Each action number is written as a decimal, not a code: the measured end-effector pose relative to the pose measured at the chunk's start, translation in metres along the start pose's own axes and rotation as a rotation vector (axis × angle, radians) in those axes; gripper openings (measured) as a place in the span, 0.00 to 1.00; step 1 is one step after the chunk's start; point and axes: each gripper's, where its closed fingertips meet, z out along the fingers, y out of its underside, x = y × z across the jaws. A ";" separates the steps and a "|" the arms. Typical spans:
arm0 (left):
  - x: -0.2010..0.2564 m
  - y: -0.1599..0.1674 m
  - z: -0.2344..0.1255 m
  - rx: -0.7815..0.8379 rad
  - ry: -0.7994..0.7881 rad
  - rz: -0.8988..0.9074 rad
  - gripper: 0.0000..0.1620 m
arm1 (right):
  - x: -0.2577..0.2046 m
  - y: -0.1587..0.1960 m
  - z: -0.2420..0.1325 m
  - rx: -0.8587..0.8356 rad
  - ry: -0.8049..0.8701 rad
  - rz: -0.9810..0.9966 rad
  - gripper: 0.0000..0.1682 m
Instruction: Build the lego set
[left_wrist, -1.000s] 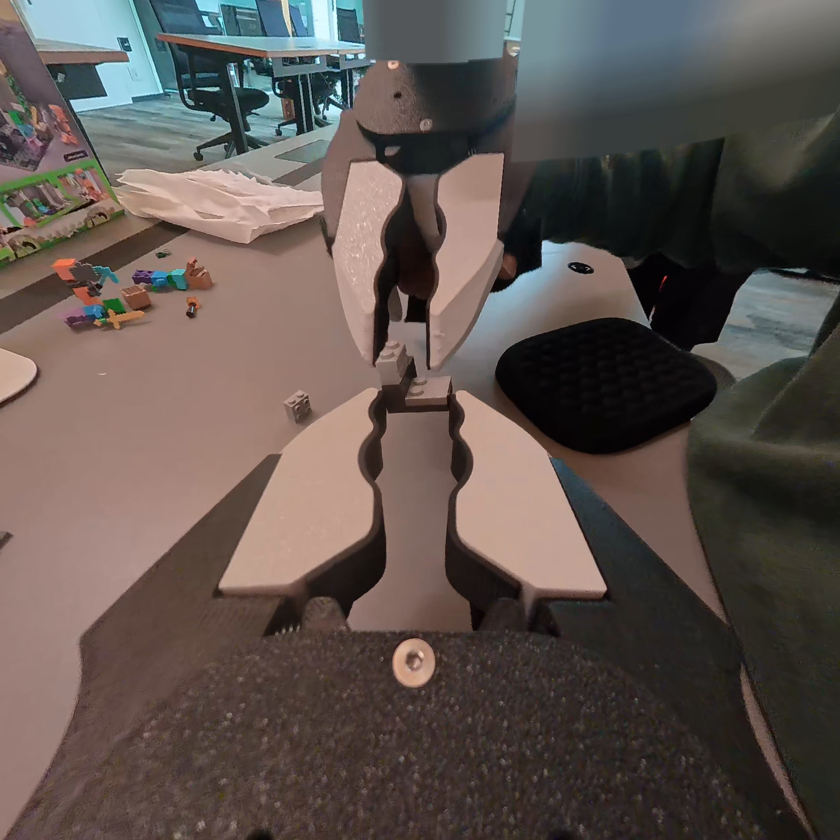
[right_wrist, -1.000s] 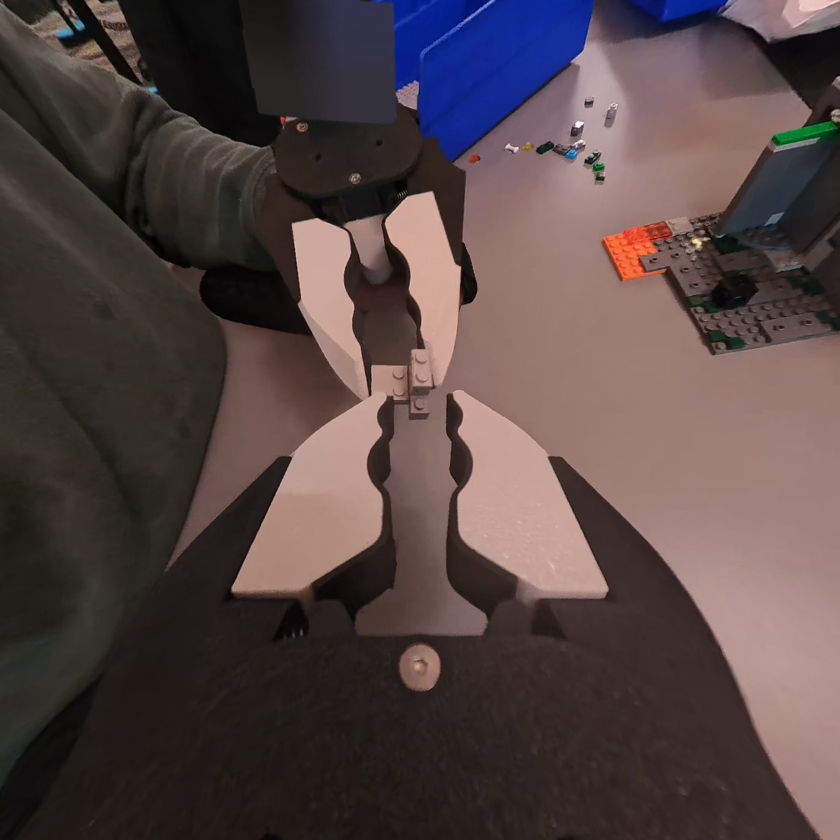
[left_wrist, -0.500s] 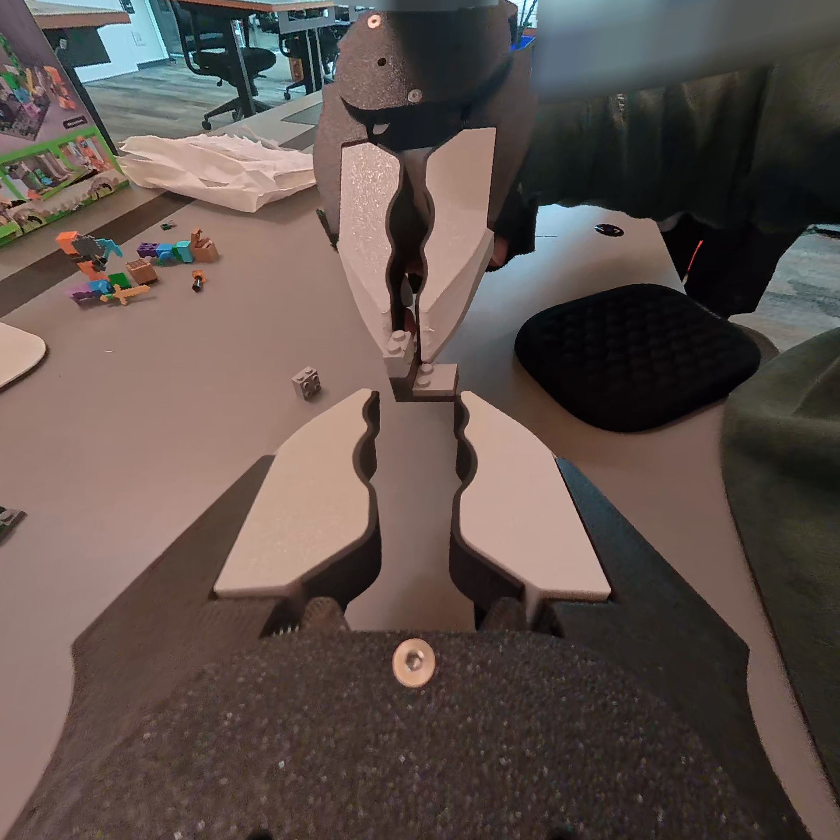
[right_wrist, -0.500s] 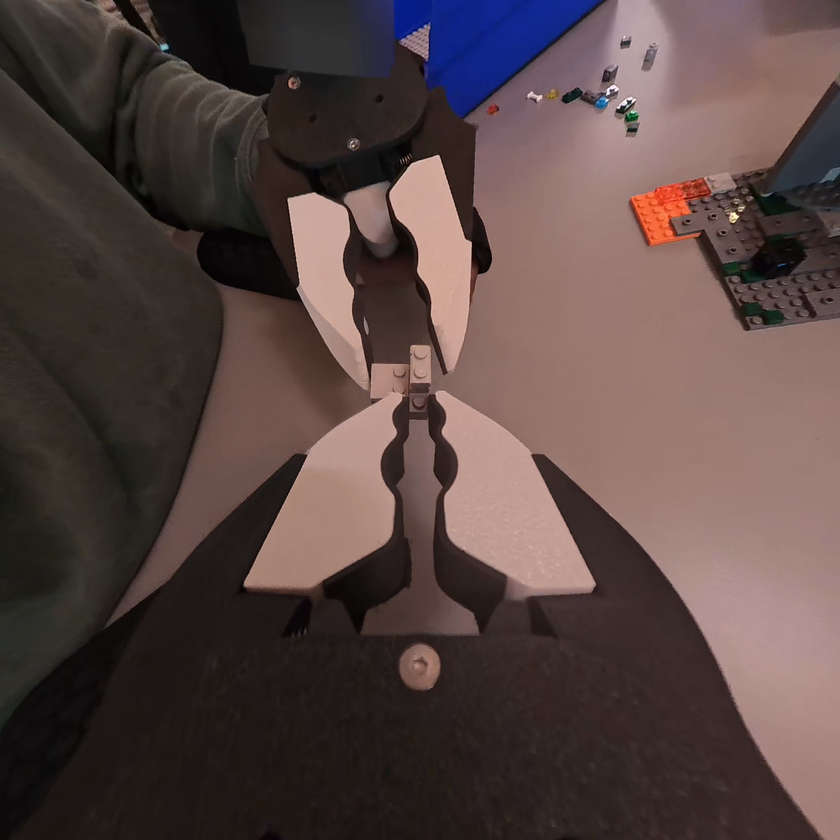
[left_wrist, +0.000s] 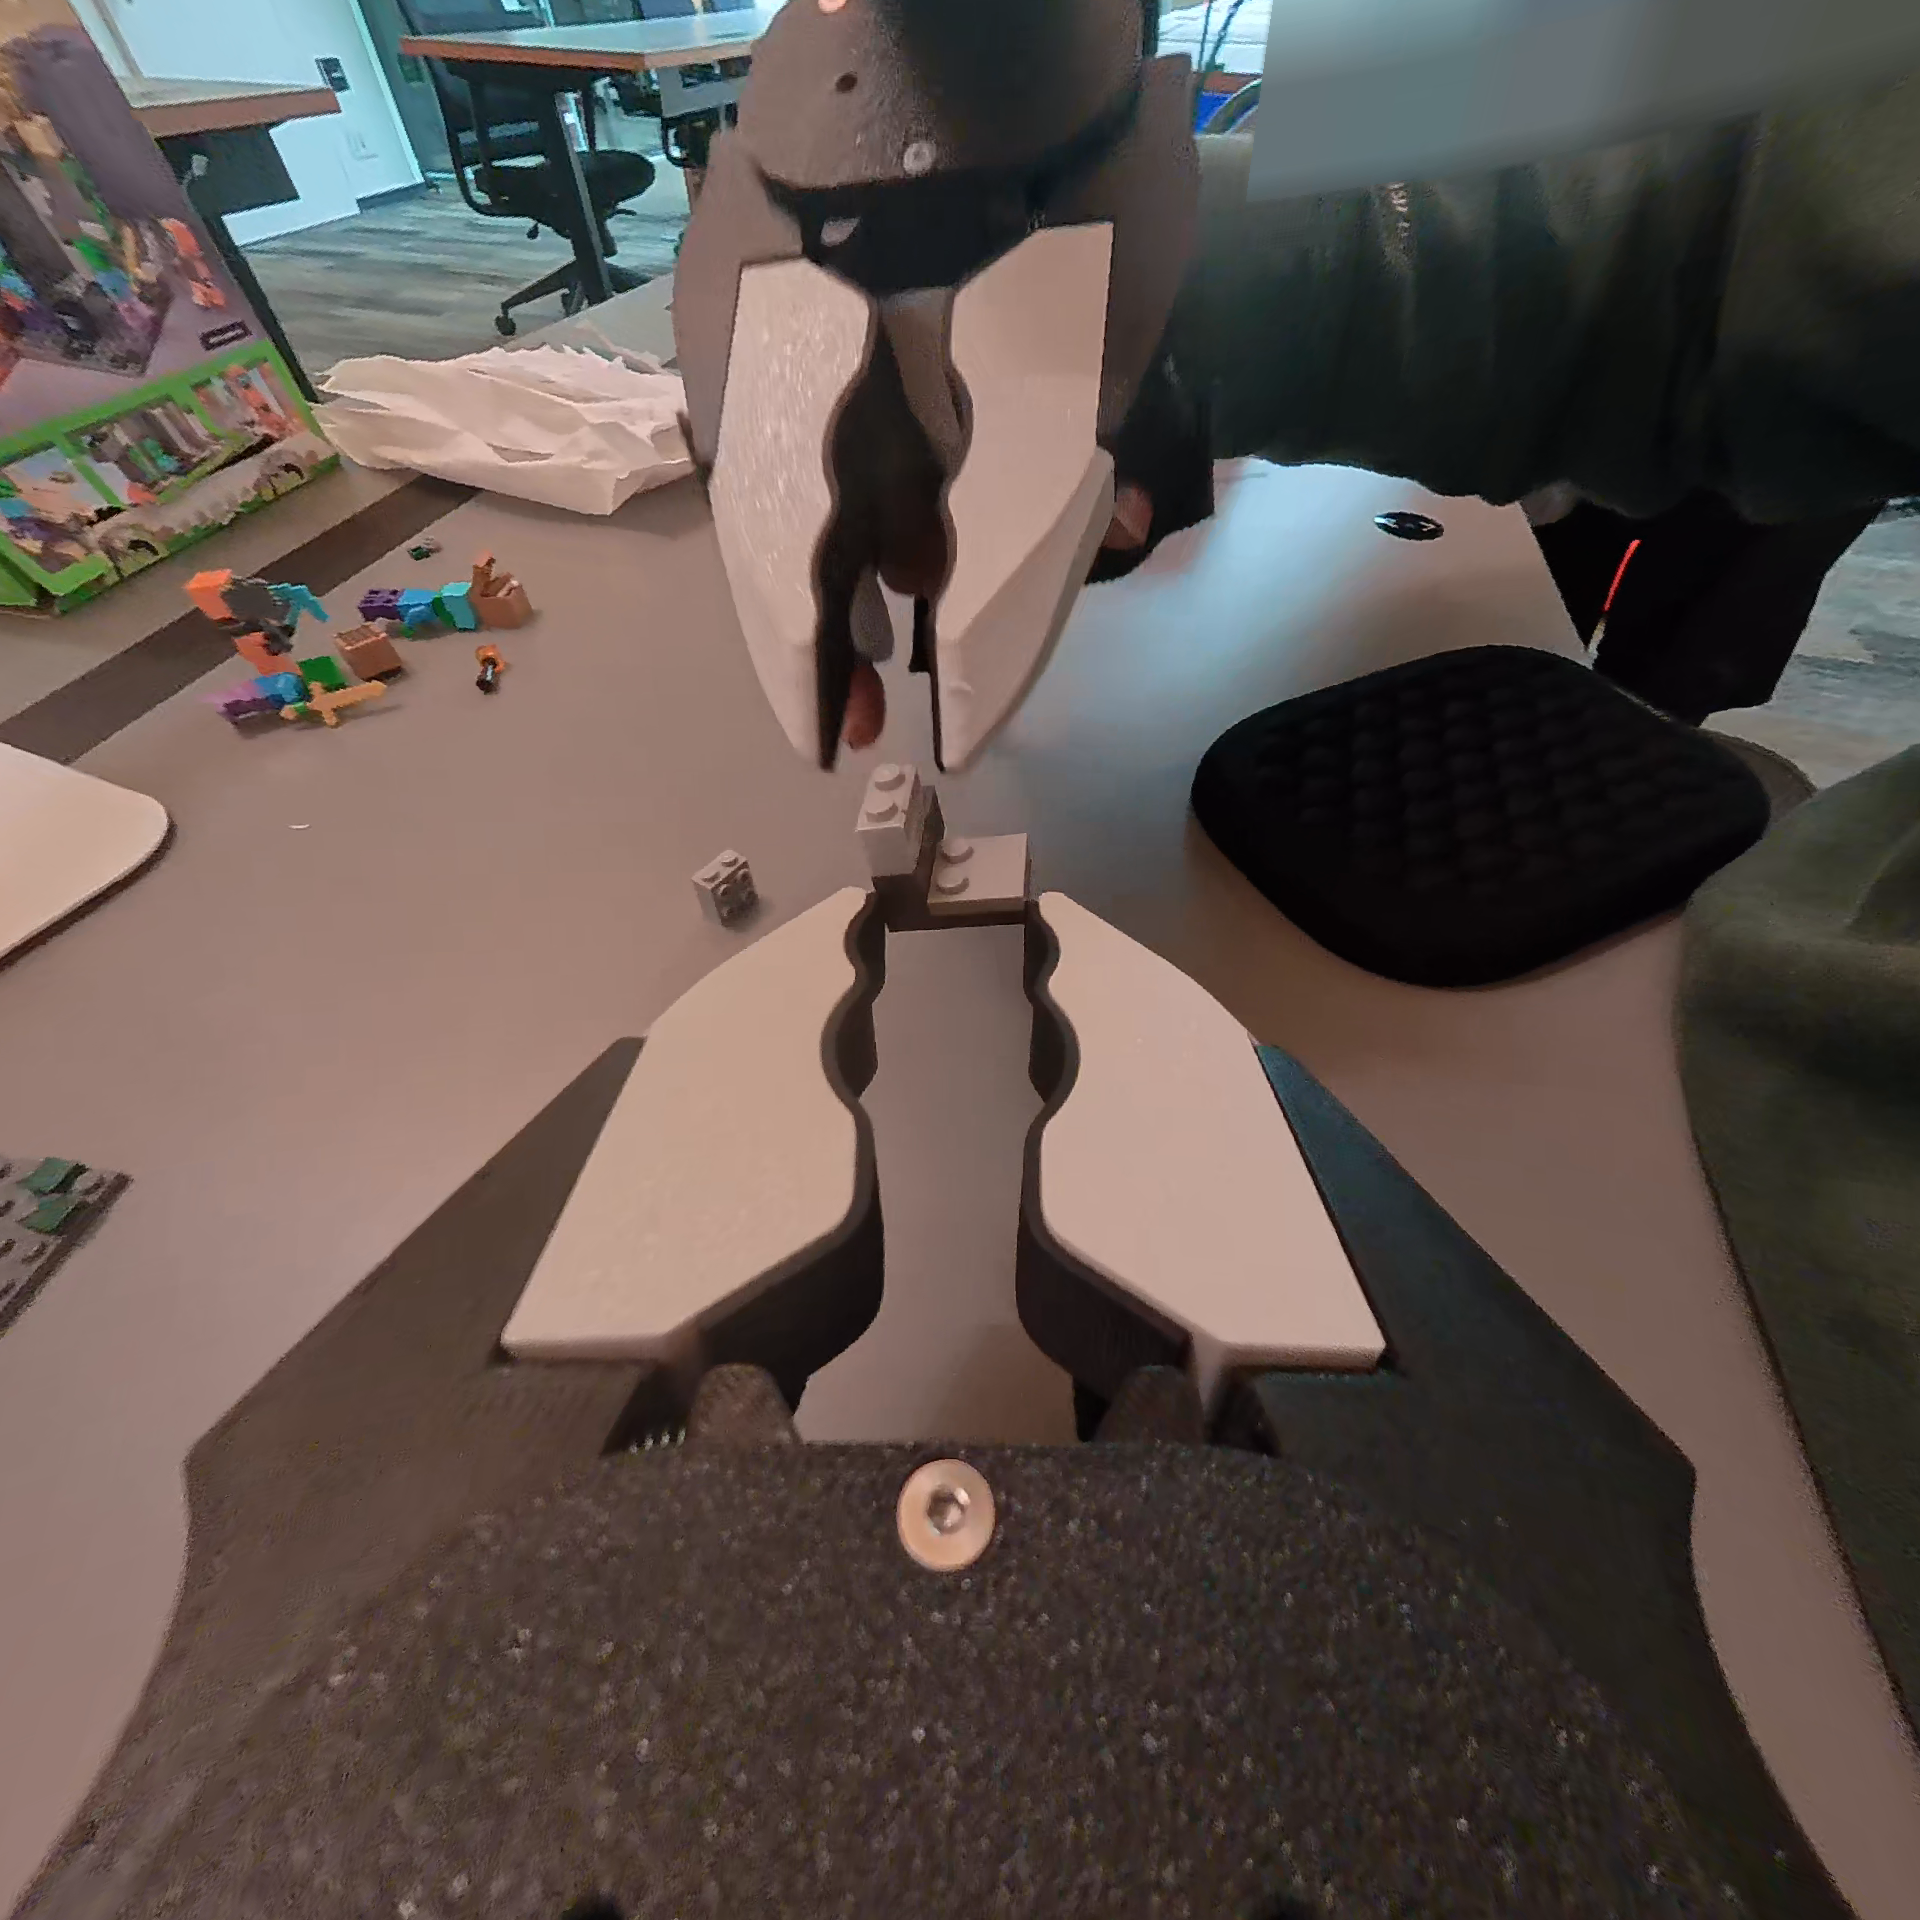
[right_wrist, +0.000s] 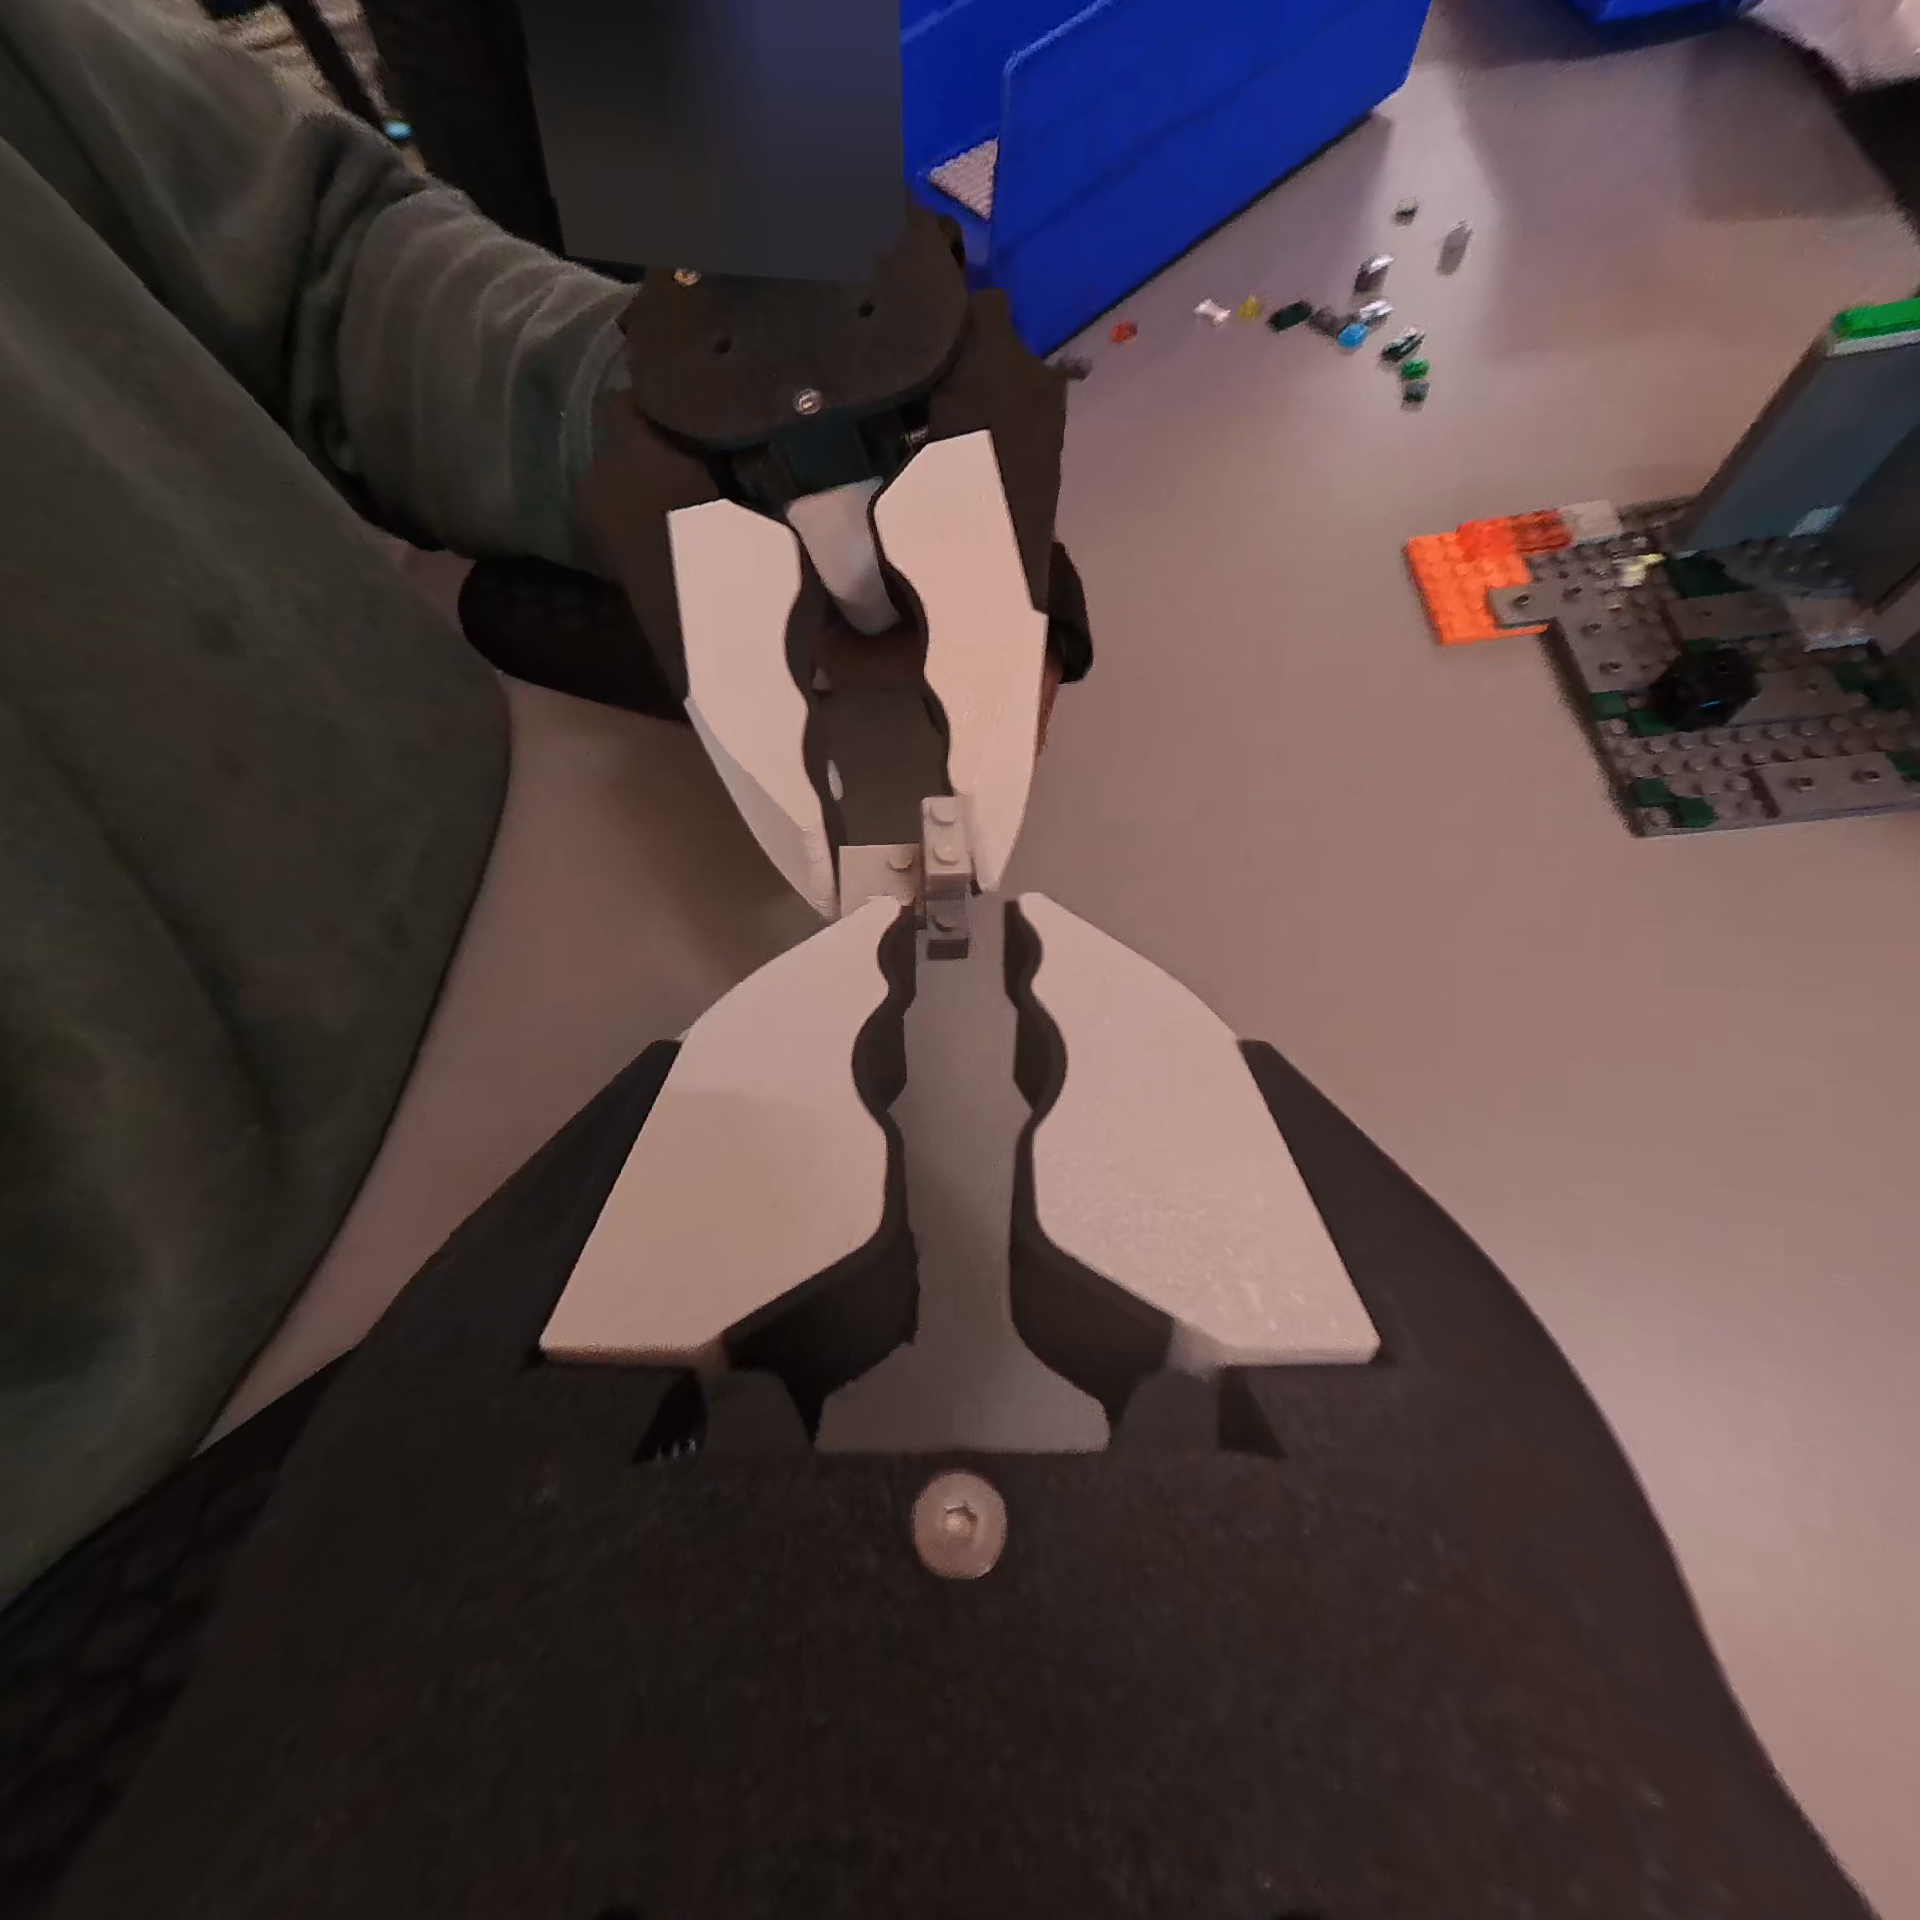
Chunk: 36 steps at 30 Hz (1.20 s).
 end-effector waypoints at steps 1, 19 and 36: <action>-0.002 0.001 -0.001 -0.001 -0.009 -0.005 0.15 | 0.007 -0.001 -0.005 0.004 0.043 -0.005 0.11; -0.025 0.019 0.000 -0.082 -0.113 -0.068 0.15 | 0.075 0.081 -0.014 -0.273 0.371 0.036 0.16; -0.009 0.020 0.004 -0.101 -0.016 -0.075 0.15 | -0.007 -0.015 0.002 -0.093 -0.025 -0.220 0.05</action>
